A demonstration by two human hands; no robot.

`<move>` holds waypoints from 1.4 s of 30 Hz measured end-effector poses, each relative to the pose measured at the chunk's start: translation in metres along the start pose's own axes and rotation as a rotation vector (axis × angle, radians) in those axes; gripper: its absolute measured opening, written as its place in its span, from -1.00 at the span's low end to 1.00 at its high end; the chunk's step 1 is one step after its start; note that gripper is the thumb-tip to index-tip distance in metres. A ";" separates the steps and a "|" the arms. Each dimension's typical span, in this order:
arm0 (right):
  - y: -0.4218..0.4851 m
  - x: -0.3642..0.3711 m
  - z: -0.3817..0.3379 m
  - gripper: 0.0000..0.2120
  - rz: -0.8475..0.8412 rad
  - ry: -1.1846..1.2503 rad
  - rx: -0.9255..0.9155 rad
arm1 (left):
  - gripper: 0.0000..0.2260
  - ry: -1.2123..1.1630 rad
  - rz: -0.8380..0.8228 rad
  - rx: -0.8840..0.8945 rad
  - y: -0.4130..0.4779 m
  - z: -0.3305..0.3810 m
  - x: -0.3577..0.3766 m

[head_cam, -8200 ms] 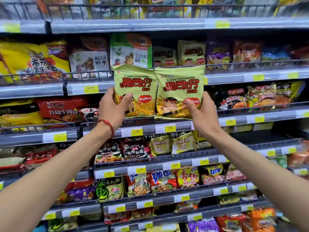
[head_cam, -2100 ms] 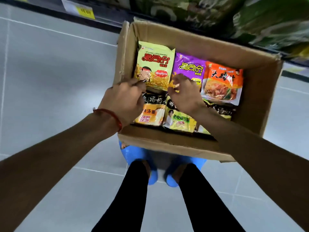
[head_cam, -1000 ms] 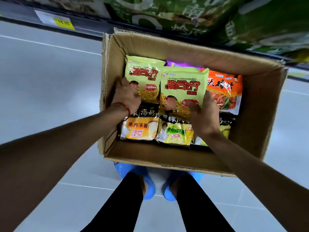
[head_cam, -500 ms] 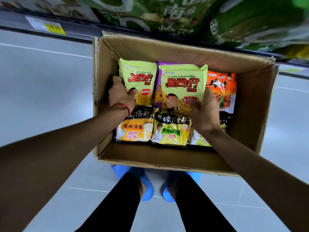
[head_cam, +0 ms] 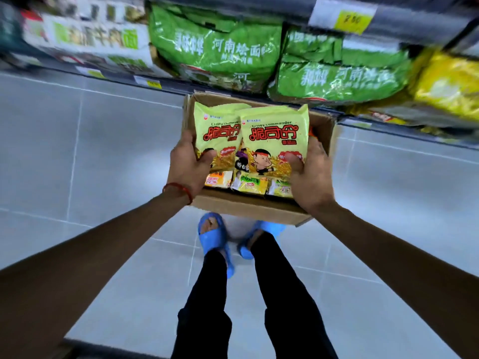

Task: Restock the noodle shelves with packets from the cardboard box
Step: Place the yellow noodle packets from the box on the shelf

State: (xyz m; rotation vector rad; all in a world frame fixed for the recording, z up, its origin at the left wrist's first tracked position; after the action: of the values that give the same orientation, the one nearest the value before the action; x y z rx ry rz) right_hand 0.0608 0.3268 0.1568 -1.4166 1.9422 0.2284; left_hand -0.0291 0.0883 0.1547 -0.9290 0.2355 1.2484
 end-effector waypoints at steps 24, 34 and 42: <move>-0.243 -0.391 -0.233 -0.79 0.548 0.241 -0.380 | -0.62 -0.243 0.094 0.570 -0.334 0.343 -0.201; -0.283 -0.583 -0.244 -0.86 0.680 0.210 -0.494 | -0.71 -0.349 0.128 0.747 -0.444 0.499 -0.188; -0.295 -0.748 -0.230 -0.90 0.766 0.192 -0.593 | -0.76 -0.469 0.231 0.863 -0.517 0.626 -0.142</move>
State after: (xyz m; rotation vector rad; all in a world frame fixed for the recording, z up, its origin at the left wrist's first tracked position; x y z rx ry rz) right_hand 0.3308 0.6629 0.8730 -0.9590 2.6449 1.1286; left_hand 0.1770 0.4221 0.8795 0.1389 0.4641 1.3537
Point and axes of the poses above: each hand's wrist, its own y-axis towards the middle knuckle, its own x-axis out of the palm, z = x × y, the point moved 5 cm from there along y, towards the middle knuckle, and after that the axes turned 5 degrees about -x, right-handed, at the moved point
